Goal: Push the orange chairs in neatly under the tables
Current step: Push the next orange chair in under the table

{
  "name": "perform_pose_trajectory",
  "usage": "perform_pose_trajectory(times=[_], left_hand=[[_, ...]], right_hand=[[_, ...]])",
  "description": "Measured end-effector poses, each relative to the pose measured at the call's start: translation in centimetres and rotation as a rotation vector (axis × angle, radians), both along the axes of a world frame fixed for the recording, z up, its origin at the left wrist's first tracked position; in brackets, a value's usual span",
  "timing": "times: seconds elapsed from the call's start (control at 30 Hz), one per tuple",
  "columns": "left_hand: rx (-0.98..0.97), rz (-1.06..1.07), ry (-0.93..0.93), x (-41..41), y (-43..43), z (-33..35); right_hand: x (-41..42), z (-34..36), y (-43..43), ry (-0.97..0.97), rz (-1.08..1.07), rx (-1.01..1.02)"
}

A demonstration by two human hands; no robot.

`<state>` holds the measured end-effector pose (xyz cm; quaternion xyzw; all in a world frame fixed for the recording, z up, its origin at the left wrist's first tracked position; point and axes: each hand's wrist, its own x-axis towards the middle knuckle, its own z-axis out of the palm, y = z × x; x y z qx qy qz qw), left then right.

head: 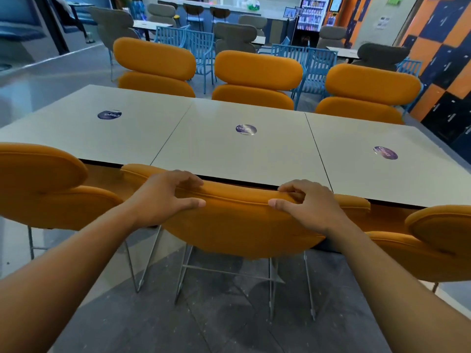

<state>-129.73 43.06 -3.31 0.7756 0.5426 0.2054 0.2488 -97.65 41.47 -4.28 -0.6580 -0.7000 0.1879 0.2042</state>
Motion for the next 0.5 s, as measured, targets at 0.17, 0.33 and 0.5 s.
perform_pose_trajectory(times=[0.17, 0.33, 0.5], left_hand=[[-0.042, 0.003, -0.05, -8.2, -1.2, 0.8], [-0.062, 0.056, -0.093, -16.6, -3.4, 0.0], [-0.065, 0.107, -0.104, -23.8, -5.5, -0.6]], right_hand=[[-8.9, 1.2, -0.3, 0.109, 0.095, 0.029], [-18.3, 0.6, -0.7, 0.133, 0.185, -0.007], [-26.0, -1.1, -1.0, 0.129, 0.256, -0.081]])
